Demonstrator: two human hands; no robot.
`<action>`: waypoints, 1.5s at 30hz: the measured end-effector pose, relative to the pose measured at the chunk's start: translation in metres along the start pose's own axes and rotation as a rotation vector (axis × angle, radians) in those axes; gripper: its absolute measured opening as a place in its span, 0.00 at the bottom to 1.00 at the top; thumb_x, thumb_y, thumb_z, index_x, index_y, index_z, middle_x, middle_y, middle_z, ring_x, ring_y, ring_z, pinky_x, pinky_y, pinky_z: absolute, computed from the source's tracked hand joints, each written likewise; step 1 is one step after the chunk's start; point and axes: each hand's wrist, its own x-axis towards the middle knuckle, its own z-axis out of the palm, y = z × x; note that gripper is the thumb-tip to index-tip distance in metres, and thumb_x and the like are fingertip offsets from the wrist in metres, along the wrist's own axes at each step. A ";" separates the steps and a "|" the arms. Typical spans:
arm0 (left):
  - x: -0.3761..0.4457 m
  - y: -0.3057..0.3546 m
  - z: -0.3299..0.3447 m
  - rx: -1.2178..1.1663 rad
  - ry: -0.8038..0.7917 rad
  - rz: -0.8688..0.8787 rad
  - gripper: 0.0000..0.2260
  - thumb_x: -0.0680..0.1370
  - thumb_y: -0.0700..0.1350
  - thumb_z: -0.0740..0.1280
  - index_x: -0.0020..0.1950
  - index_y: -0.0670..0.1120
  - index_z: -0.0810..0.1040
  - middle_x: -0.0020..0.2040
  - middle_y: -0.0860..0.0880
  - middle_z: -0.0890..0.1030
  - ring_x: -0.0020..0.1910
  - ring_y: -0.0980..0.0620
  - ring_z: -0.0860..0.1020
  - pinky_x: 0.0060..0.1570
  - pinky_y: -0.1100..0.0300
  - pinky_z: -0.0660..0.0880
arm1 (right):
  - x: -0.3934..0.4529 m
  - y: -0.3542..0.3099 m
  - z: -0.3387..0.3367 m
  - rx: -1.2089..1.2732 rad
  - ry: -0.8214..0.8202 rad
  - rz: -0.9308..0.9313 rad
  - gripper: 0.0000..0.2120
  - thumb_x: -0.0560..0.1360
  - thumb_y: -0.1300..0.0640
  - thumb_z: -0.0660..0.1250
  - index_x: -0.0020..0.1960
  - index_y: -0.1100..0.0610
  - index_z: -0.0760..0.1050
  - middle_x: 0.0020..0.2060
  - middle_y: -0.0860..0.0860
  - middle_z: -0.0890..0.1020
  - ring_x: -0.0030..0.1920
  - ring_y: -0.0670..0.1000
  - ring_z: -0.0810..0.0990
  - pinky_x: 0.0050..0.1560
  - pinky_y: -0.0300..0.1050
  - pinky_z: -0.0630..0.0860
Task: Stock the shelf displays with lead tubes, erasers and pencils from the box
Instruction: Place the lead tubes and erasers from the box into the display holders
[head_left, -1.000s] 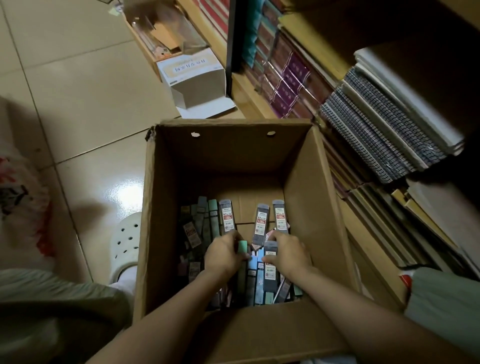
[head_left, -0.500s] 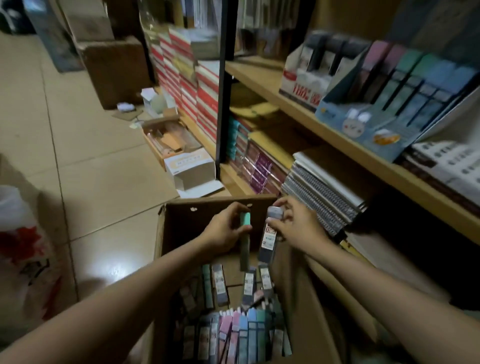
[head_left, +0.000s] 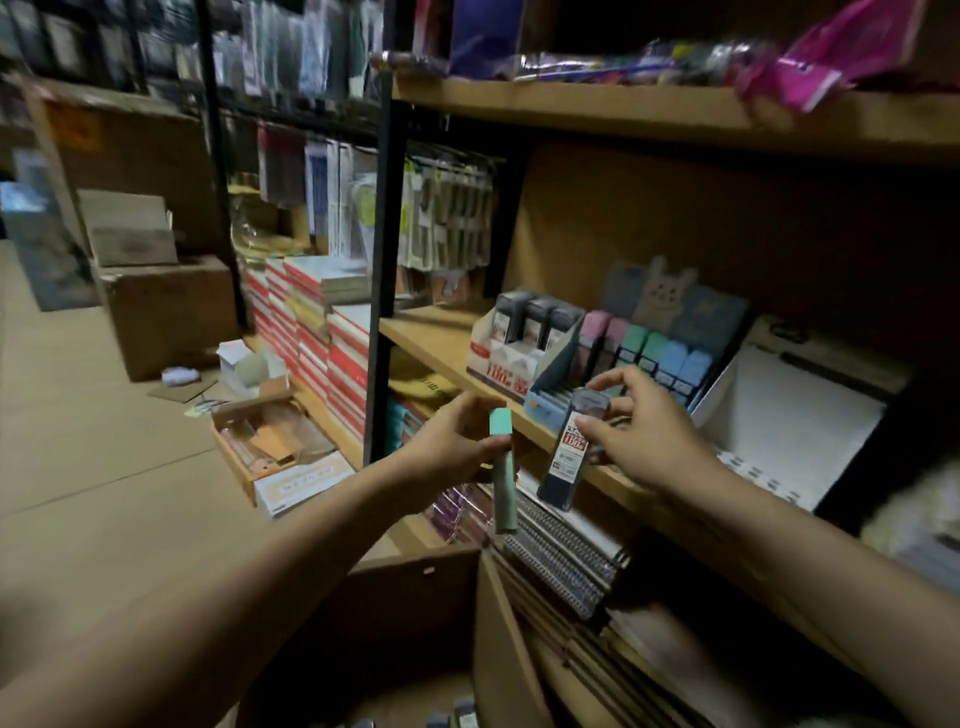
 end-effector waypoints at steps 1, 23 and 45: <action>0.004 0.006 0.003 0.001 0.003 0.022 0.15 0.77 0.36 0.66 0.60 0.53 0.73 0.55 0.48 0.79 0.50 0.51 0.82 0.42 0.59 0.81 | 0.005 -0.003 -0.005 -0.011 0.034 -0.021 0.15 0.74 0.57 0.72 0.46 0.42 0.68 0.45 0.49 0.84 0.41 0.49 0.84 0.39 0.49 0.82; 0.081 0.022 -0.052 -0.223 0.273 -0.002 0.17 0.79 0.37 0.65 0.63 0.56 0.73 0.49 0.48 0.82 0.47 0.52 0.83 0.41 0.59 0.79 | 0.165 -0.053 0.002 -0.256 0.291 -0.159 0.10 0.73 0.57 0.73 0.50 0.54 0.73 0.46 0.50 0.80 0.45 0.49 0.78 0.36 0.36 0.71; 0.093 0.011 -0.042 -0.240 0.257 -0.035 0.14 0.79 0.37 0.65 0.60 0.54 0.73 0.49 0.48 0.80 0.47 0.52 0.83 0.43 0.58 0.80 | 0.195 -0.055 0.050 -0.324 0.247 -0.330 0.09 0.72 0.61 0.73 0.47 0.57 0.73 0.47 0.51 0.78 0.45 0.49 0.77 0.37 0.35 0.71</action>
